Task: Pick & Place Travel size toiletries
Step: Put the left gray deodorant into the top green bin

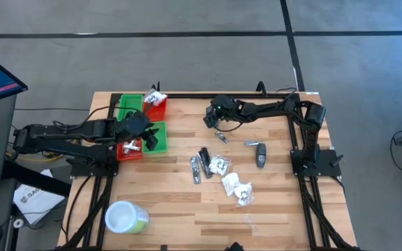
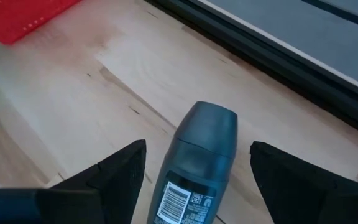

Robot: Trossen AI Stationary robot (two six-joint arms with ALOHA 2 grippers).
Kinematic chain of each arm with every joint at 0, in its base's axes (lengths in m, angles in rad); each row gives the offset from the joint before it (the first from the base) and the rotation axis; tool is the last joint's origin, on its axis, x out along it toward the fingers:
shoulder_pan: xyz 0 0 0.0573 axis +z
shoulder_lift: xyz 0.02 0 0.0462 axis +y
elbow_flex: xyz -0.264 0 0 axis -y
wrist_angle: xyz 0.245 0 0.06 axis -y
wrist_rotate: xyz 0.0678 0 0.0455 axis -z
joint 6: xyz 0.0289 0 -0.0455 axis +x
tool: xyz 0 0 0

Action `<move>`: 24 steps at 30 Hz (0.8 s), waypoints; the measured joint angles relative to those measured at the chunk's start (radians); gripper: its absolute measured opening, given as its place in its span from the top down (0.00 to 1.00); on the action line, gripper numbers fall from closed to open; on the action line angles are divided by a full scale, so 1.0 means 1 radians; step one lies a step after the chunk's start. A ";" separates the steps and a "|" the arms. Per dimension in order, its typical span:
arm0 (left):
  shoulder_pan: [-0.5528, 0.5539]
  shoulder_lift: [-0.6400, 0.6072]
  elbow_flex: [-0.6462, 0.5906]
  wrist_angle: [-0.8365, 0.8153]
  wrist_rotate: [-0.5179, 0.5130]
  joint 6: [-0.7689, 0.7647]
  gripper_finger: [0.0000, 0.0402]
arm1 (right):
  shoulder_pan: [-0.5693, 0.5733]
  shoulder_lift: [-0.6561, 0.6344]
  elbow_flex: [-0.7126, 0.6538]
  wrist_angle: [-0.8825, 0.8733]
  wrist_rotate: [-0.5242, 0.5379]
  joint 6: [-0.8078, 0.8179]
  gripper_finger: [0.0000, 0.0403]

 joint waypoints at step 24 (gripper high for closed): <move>0.000 0.000 0.000 -0.001 0.003 -0.001 0.65 | 0.039 0.017 0.000 -0.046 0.082 0.078 0.31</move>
